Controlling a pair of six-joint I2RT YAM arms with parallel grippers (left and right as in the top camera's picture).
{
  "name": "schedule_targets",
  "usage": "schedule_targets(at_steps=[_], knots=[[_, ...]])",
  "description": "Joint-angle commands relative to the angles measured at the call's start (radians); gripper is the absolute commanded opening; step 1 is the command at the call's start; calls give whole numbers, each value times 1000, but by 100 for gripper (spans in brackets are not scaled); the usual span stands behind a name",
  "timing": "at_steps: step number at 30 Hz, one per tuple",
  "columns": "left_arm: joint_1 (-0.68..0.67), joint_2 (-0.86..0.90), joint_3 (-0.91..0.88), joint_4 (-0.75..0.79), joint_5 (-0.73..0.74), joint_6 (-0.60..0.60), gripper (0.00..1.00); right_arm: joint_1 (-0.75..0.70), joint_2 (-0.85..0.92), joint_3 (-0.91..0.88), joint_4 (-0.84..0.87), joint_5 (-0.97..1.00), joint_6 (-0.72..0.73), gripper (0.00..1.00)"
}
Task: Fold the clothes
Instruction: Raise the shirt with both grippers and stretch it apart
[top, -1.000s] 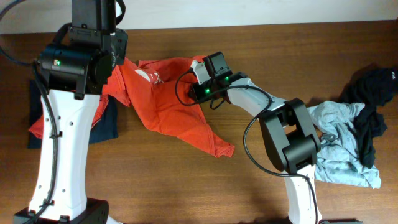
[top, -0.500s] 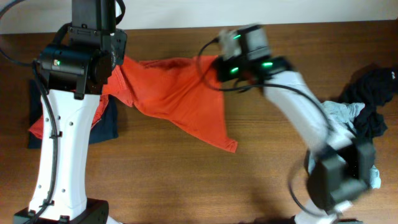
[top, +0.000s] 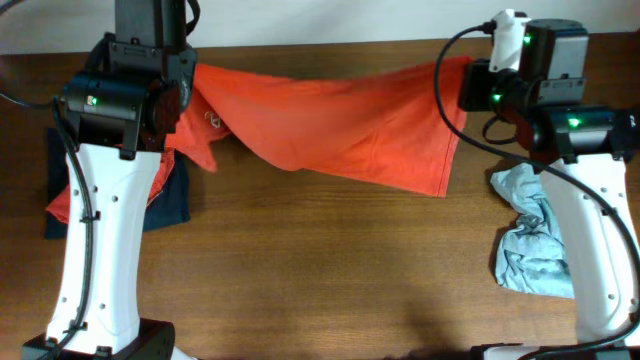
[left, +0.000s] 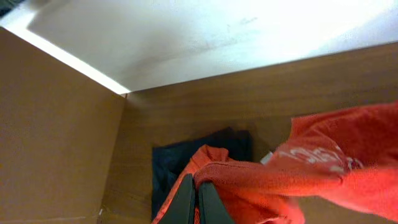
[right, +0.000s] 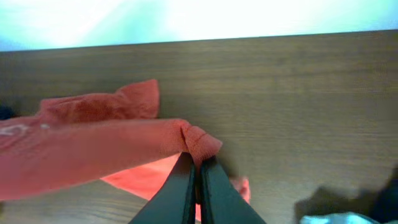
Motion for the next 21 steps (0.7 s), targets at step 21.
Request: schedule_targets(at_steps=[21], knots=[[0,-405,45,190,67,51,0,-54,-451,32,4,71,-27,4]])
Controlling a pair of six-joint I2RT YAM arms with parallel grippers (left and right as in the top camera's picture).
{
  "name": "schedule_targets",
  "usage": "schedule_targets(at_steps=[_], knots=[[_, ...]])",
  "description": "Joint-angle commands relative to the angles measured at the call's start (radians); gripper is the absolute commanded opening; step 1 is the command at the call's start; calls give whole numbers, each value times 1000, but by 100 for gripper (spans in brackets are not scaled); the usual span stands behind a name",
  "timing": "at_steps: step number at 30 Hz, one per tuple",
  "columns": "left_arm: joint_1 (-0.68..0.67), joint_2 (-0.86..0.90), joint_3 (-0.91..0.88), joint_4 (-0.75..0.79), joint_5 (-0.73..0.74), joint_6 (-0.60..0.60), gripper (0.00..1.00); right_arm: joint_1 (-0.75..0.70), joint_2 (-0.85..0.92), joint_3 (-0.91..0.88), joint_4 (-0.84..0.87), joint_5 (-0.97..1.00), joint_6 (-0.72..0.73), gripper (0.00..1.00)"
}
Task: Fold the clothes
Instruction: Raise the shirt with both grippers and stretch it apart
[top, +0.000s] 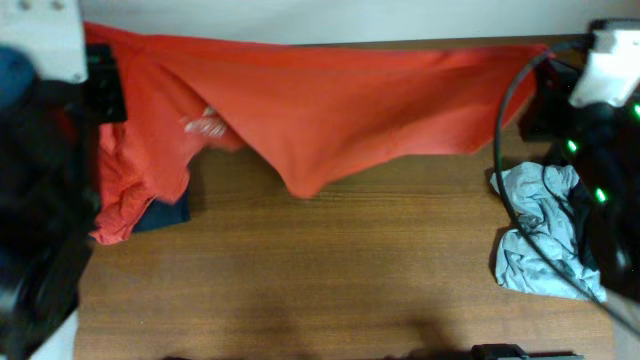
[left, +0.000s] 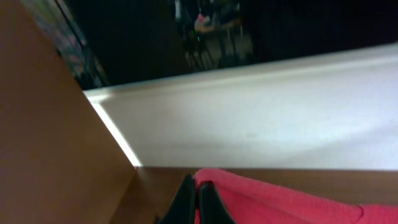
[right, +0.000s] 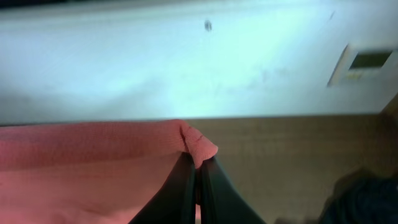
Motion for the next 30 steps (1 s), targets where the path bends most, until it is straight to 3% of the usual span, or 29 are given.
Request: schedule_targets(at_steps=[1,10,19,30], knots=[[2,-62,45,10,4,28,0,-10,-79,27,6,31,-6,4],[3,-158,66,10,61,36,0,-10,-180,27,-20,27,21,4],[2,-127,70,28,61,58,0,-10,-180,35,-50,27,20,4],[0,-176,217,-58,144,57,0,-10,-198,240,-251,27,21,4]])
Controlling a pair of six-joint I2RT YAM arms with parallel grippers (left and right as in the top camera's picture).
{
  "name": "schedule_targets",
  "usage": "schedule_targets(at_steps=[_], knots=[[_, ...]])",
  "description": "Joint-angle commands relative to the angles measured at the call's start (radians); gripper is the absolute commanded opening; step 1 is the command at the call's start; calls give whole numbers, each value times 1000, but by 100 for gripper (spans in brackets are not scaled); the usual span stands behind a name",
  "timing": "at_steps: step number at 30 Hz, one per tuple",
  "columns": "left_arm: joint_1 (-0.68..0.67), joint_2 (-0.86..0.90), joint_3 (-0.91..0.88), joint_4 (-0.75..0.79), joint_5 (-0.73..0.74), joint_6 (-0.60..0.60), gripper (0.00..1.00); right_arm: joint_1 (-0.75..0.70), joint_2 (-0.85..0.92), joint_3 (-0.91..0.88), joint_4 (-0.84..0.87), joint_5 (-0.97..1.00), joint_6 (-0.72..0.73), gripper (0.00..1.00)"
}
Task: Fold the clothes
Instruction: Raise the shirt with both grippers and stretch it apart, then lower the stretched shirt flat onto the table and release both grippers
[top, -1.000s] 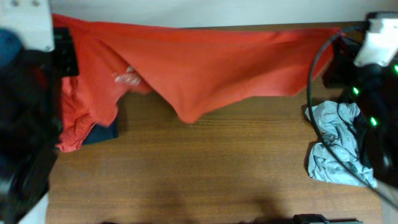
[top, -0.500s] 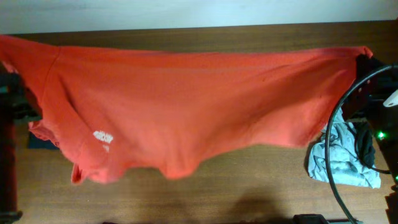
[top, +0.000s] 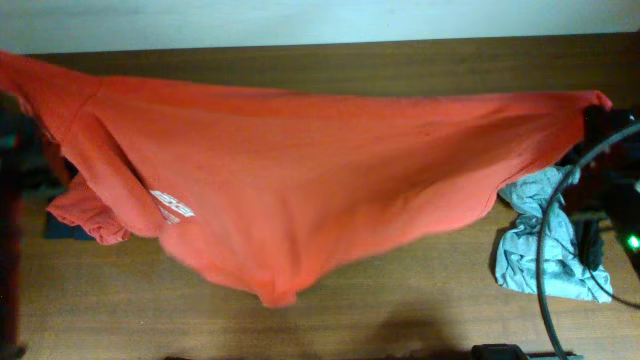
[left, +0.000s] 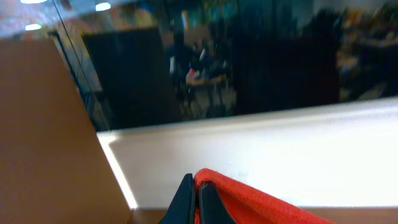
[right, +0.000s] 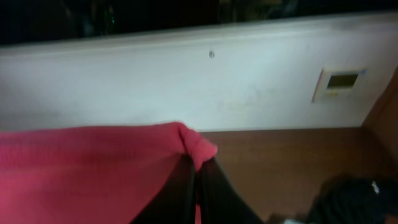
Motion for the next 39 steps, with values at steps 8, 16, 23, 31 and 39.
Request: schedule_targets(at_steps=[8,16,23,31,39], knots=[[0,-43,130,-30,81,12,0,-10,-17,156,-113,27,9,4],[0,52,124,-51,80,13,0,-10,37,155,-183,32,8,4],[1,267,114,-49,72,13,1,-10,201,155,-241,80,8,4],[1,647,114,0,74,13,5,-10,560,155,-227,80,7,4],[3,932,114,184,-6,35,53,-16,857,155,-6,138,4,37]])
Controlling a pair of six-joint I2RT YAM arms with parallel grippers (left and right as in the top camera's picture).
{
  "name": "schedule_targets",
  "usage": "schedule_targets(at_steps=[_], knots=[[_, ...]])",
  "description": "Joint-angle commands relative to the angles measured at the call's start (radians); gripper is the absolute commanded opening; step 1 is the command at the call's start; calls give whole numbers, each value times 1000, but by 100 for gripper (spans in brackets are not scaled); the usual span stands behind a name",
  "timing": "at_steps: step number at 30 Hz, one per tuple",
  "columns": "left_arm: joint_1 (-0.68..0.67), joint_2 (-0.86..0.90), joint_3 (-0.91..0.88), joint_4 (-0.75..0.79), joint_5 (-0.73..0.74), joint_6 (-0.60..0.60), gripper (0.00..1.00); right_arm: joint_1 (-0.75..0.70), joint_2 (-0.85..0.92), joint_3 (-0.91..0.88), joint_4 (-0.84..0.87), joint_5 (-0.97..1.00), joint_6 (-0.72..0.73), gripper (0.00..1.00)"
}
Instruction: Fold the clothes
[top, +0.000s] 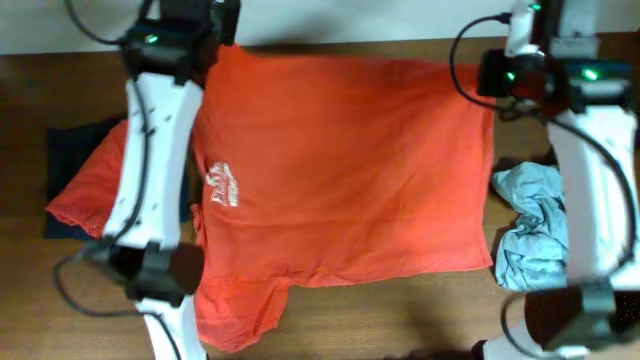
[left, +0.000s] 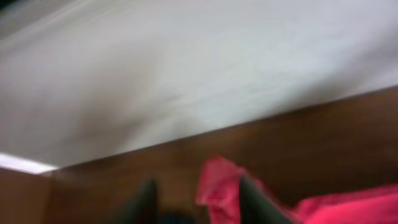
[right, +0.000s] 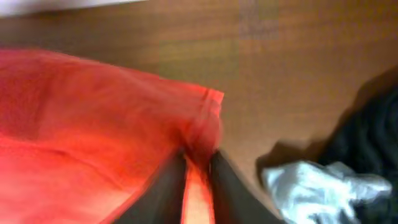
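The orange T-shirt (top: 340, 170) lies spread flat across the table, its white print (top: 222, 185) facing up and its collar edge at the far side. My left gripper (top: 214, 32) is at the shirt's far-left corner. In the left wrist view my left gripper (left: 196, 199) is open, with that red corner (left: 217, 180) loose between the spread fingers. My right gripper (top: 488, 76) is at the far-right corner. The blurred right wrist view shows my right gripper (right: 198, 190) with fingers parted around the orange hem (right: 202, 124).
A crumpled grey-blue garment (top: 535, 235) lies at the right edge, beside the shirt. A dark navy garment (top: 68, 145) lies at the left, partly under the orange sleeve (top: 95, 195). A white wall (left: 186, 62) runs behind the table's far edge.
The shirt hung stretched in the air between both shut grippers; now it lies flat on the table. Both grippers are low at the far edge with their fingers parted.
Both grippers were shut on the shirt's two corners low at the far side, the cloth bunched. They then held it higher and stretched, then wide in the air over the table. Now it lies spread flat and both grippers have opened.
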Motion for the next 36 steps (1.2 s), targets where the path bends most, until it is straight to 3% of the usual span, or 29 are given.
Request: schedule_targets(at_steps=[1,4,8,18,22,26,28,29,32,36], knots=[[3,77,3,72,-125,19,60,-18,74,7,81,67,6,42],[5,77,3,78,-216,19,82,-38,85,7,101,67,6,57],[16,24,3,49,-215,8,99,-63,57,8,72,62,6,66],[30,-266,3,-152,-100,-32,99,-76,-125,8,-68,61,6,68],[31,-371,3,-293,-79,-100,99,-76,-225,8,-143,42,11,76],[43,-410,3,-497,56,-161,99,-76,-287,7,-248,-2,61,76],[51,-401,-11,-552,95,-195,99,-76,-285,7,-294,-3,96,63],[55,-394,-27,-570,106,-221,99,-76,-277,6,-317,-3,106,48],[55,-372,-104,-587,129,-248,94,-76,-244,-2,-372,-2,136,19],[55,-337,-259,-562,161,-260,89,-76,-170,-41,-404,-2,142,8]])
